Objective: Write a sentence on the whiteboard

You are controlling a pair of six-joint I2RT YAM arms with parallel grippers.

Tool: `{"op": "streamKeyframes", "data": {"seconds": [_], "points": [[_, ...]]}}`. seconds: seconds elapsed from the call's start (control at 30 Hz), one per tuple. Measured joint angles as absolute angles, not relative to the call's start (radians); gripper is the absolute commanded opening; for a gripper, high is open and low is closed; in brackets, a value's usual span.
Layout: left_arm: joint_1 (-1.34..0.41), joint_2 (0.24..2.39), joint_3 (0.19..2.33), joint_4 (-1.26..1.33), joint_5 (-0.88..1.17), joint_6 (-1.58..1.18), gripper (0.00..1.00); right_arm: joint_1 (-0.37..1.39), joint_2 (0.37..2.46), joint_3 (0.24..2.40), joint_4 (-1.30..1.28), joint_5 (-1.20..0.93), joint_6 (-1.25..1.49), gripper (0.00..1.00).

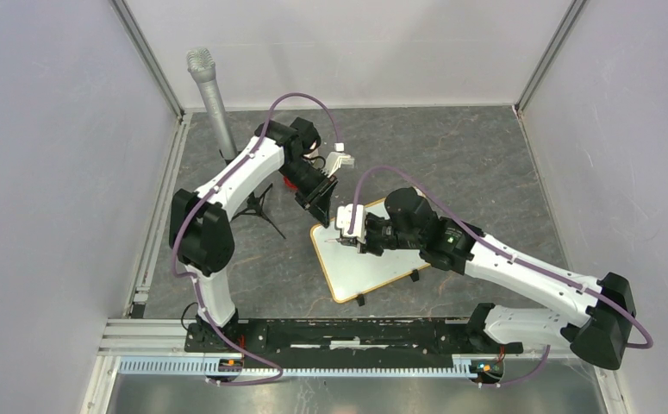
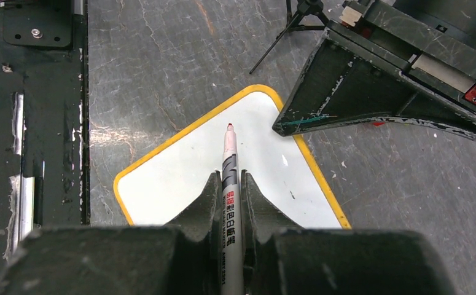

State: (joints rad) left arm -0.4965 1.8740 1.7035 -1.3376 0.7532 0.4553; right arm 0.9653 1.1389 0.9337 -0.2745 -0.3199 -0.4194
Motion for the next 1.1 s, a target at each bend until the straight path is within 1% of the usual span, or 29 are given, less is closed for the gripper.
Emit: {"op": "streamKeyframes", "data": {"seconds": [0.23,0.37,0.6,1.1], "points": [[-0.497,1.868,1.695,-1.336,0.749,0.457,0.11,0.965,1.146,0.929,-0.255,-0.308,-0.416,0.0],[-0.498,1.868,1.699,-1.338,0.743,0.477,0.08,0.965,1.151,0.925,-0.245,-0.286,-0.416,0.0],[-0.501,1.868,1.71,-1.345,0.735,0.5,0.05,0.965,1.173,0.925,-0.231,-0.268,-0.416,0.0],[-0.501,1.868,1.71,-1.345,0.736,0.504,0.03,0.964,1.226,0.932,-0.218,-0.269,-0.398,0.0]]}}
